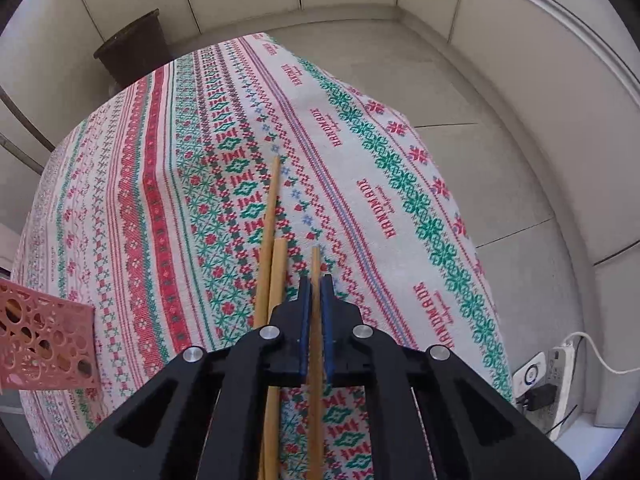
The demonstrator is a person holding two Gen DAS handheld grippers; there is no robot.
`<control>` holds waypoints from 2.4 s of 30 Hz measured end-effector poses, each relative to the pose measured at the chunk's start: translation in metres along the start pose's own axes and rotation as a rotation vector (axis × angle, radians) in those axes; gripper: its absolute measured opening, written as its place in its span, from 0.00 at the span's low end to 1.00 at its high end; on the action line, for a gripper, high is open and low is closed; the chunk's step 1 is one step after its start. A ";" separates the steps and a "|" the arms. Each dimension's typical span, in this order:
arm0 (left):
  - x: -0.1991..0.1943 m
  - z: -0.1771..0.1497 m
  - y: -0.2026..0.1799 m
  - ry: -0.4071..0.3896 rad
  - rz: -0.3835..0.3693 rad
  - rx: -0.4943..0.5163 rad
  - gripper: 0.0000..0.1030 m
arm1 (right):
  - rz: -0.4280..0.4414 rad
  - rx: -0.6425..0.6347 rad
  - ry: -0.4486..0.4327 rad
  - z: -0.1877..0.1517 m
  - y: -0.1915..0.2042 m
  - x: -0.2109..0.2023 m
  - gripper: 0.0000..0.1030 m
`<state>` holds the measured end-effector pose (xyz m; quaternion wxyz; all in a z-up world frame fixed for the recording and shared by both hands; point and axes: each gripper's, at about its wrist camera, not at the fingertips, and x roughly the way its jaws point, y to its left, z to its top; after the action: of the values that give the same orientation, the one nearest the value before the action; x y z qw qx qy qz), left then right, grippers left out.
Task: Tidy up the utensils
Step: 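Lift the chopstick with the left tool while the right tool grasps another chopstick, then carry both chopsticks over the pink basket, drop them in, open both tools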
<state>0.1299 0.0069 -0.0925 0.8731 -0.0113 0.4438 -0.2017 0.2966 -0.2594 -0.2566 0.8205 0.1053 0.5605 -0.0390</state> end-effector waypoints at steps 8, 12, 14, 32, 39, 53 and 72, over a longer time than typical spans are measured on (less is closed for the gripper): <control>-0.031 -0.002 0.005 -0.081 -0.010 -0.012 0.05 | 0.177 0.133 -0.086 -0.013 -0.029 -0.062 0.05; -0.051 -0.001 -0.002 -0.138 -0.022 0.003 0.05 | 0.268 0.150 -0.146 -0.022 -0.035 -0.114 0.05; -0.061 -0.002 -0.007 -0.164 -0.031 0.017 0.05 | 0.332 0.152 -0.153 -0.025 -0.035 -0.133 0.05; -0.146 0.096 -0.004 -0.469 0.062 -0.033 0.05 | 0.531 0.117 -0.345 -0.018 -0.034 -0.245 0.05; -0.140 0.105 0.030 -0.409 0.118 -0.214 0.06 | 0.549 0.112 -0.347 -0.016 -0.038 -0.250 0.05; 0.072 -0.010 0.182 0.206 0.360 -0.743 0.36 | 0.536 0.098 -0.313 -0.020 -0.036 -0.235 0.05; 0.005 -0.014 0.140 0.044 0.280 -0.529 0.04 | 0.581 0.091 -0.308 -0.025 -0.038 -0.244 0.05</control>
<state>0.1693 0.1355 -0.1326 0.8494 -0.1729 0.4968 0.0432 0.1770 -0.3038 -0.0436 0.8670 0.2901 0.3740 0.1561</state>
